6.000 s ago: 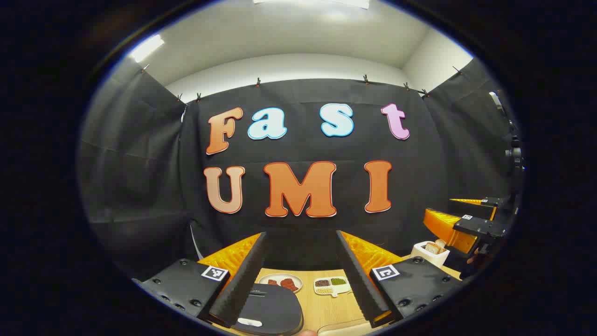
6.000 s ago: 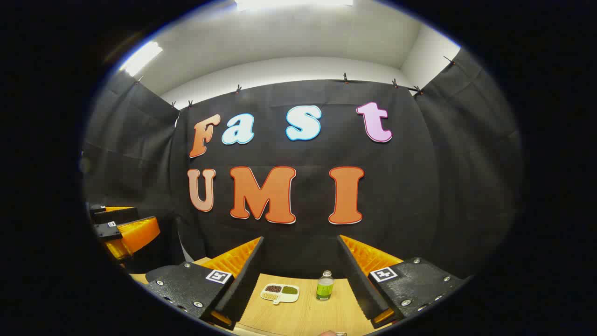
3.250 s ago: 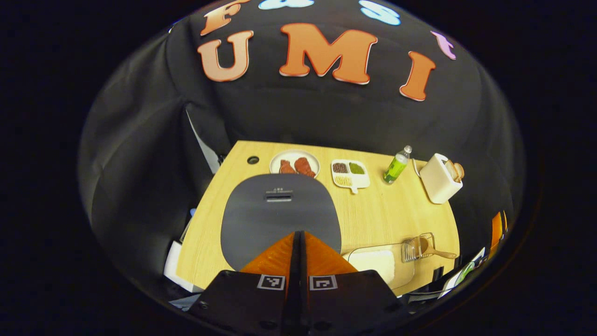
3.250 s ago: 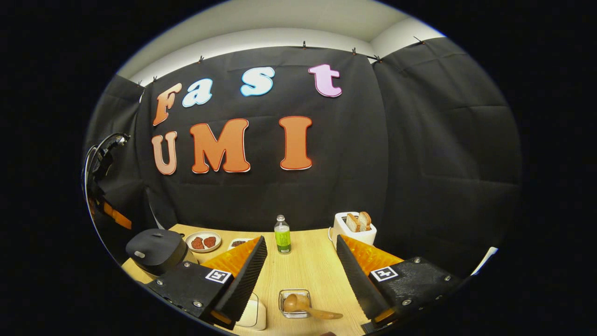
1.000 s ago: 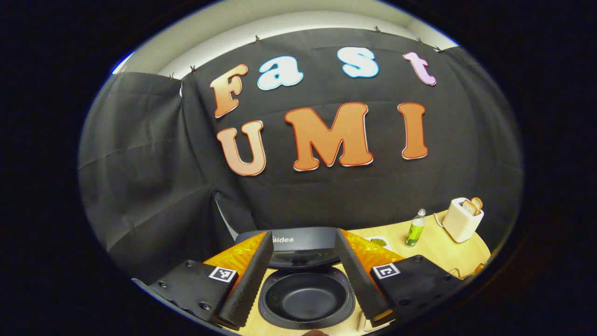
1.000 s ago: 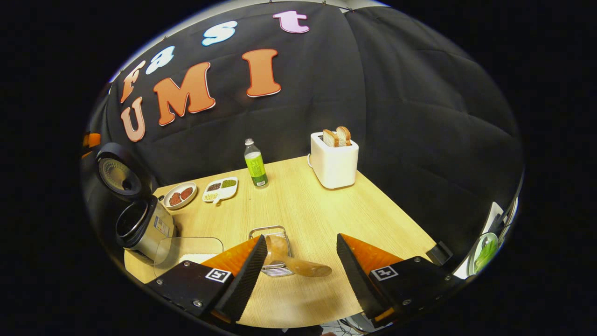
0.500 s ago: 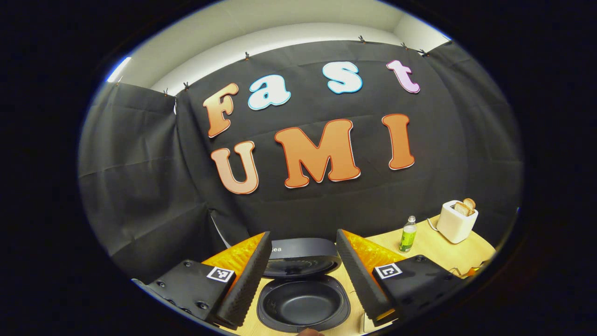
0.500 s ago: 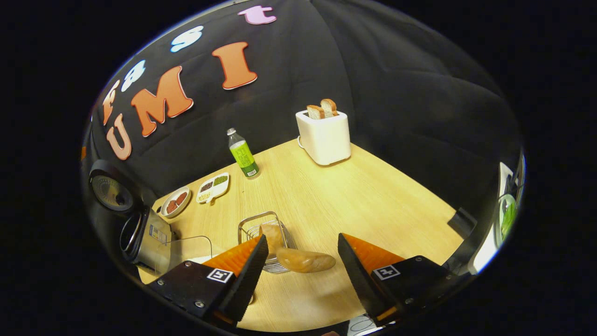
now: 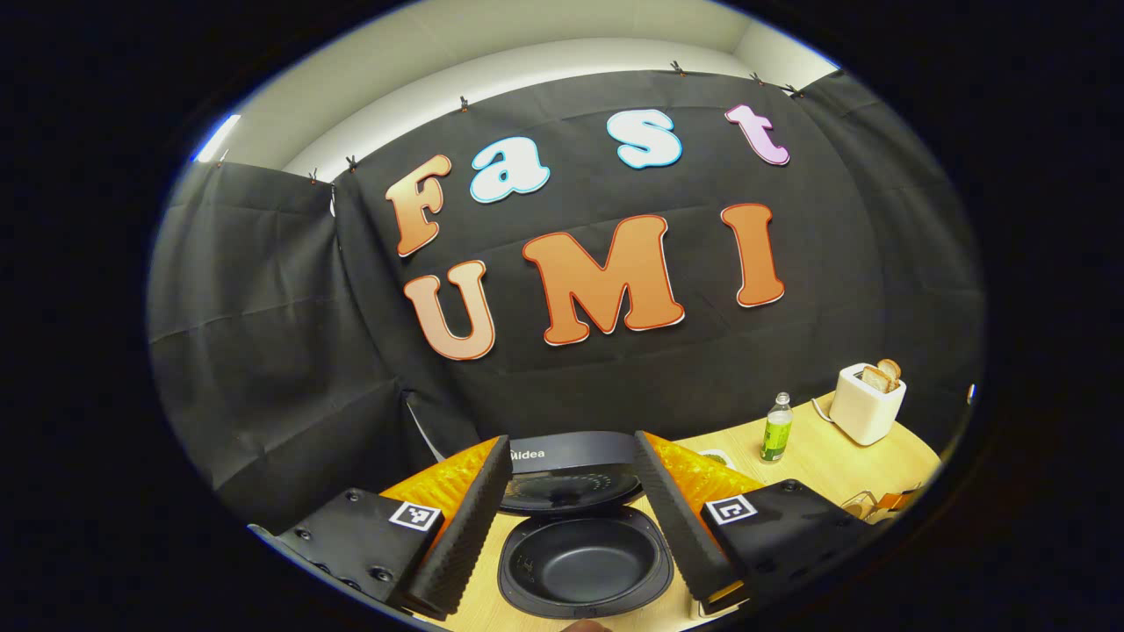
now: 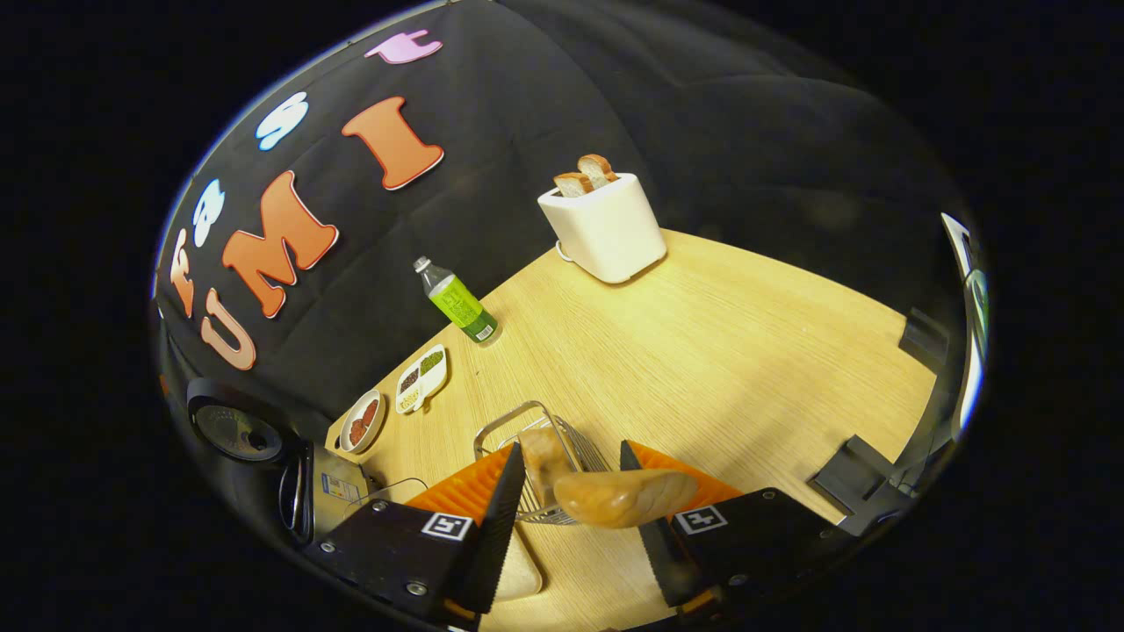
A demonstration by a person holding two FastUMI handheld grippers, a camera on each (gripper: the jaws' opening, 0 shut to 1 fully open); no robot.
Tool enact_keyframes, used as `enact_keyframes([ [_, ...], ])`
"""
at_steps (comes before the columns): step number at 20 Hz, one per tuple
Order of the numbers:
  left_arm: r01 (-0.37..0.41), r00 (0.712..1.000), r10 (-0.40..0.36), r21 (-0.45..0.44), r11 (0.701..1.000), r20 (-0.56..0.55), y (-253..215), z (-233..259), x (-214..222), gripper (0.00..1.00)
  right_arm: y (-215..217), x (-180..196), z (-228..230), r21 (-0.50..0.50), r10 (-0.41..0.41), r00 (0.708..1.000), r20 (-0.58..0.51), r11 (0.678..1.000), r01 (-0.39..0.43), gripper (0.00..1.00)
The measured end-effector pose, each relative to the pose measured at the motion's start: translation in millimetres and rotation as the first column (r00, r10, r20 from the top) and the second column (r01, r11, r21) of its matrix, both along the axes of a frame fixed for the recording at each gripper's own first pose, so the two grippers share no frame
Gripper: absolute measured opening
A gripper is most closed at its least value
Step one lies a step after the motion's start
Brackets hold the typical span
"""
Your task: Close the left gripper, press the button to open the rice cooker; take a wooden spoon from the chopstick holder with the right hand, scoop a spoonful of rice and pour it into the rice cooker, then put the wooden spoon back into the chopstick holder.
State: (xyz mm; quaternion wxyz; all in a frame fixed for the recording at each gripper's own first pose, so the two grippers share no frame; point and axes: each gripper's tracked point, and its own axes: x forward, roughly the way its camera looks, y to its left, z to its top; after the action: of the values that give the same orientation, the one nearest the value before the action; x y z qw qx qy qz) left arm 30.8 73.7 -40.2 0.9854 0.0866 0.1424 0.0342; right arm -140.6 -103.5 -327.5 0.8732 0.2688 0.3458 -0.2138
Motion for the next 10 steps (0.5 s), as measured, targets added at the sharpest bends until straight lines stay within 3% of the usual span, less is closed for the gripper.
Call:
enact_keyframes([
  [1, -0.003, 1.000, 0.003, -0.001, 1.000, 0.000, 0.0, 0.4, -0.9, 1.00, 0.8, 4.2, 1.2, -0.011, 0.013, 1.000, -0.002, 1.000, -0.013, 0.65],
  [2, -0.004, 1.000, 0.004, 0.001, 1.000, -0.001, 0.8, 0.0, -1.7, 1.00, 1.1, 8.9, 4.1, -0.020, 0.028, 1.000, 0.005, 0.999, -0.027, 0.48],
  [3, -0.007, 1.000, 0.007, 0.005, 1.000, 0.000, 1.9, 0.0, -2.5, 1.00, -1.8, 14.7, 5.1, -0.037, 0.034, 0.999, 0.011, 0.999, -0.034, 0.54],
  [6, -0.018, 1.000, 0.018, 0.013, 1.000, -0.005, 7.8, -1.0, -16.8, 1.00, -9.3, 25.9, 1.5, -0.049, 0.054, 0.998, 0.013, 0.997, -0.053, 0.48],
  [7, -0.022, 1.000, 0.022, 0.014, 1.000, -0.009, 8.6, -1.4, -20.6, 0.85, -11.0, 29.2, -0.6, -0.046, 0.059, 0.998, 0.008, 0.997, -0.059, 0.46],
  [8, -0.025, 1.000, 0.026, 0.015, 1.000, -0.010, 9.7, -0.7, -21.2, 0.94, -12.1, 32.7, -1.4, -0.042, 0.068, 0.998, 0.008, 0.997, -0.067, 0.43],
  [9, -0.030, 1.000, 0.030, 0.017, 0.999, -0.010, 11.1, 1.0, -22.2, 0.94, -14.2, 38.0, -0.1, -0.048, 0.072, 0.997, 0.011, 0.996, -0.072, 0.41],
  [10, -0.033, 0.999, 0.034, 0.018, 0.999, -0.009, 12.1, 2.2, -23.2, 1.00, -16.3, 42.6, -0.5, -0.055, 0.081, 0.997, 0.019, 0.995, -0.080, 0.37],
])
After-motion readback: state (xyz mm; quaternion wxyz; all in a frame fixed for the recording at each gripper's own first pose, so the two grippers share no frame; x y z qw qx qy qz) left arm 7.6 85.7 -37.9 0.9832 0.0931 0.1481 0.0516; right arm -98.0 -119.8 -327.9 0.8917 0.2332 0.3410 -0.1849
